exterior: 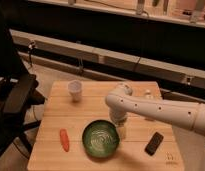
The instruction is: Push the ceramic bowl across the table
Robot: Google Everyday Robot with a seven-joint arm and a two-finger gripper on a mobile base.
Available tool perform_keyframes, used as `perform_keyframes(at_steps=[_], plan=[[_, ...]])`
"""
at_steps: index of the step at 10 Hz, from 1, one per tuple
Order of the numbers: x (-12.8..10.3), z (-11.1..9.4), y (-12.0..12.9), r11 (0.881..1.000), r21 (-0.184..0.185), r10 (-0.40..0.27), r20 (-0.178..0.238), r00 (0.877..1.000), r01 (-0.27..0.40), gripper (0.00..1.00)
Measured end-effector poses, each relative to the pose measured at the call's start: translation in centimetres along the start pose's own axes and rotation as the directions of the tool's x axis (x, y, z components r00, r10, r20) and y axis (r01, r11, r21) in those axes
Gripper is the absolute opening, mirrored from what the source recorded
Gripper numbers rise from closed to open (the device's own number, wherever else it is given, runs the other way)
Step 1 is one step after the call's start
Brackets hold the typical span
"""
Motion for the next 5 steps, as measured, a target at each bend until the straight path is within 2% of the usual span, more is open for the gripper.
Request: perform_keyframes(at_steps=[2,5], plan=[[0.8,-0.1,0.7,0.999,0.044,0.007,0.007,1.000,-0.007,0.33],[3.3,-0.1,2.1,0.997,0.066,0.046,0.030,0.998,-0.048,0.05]])
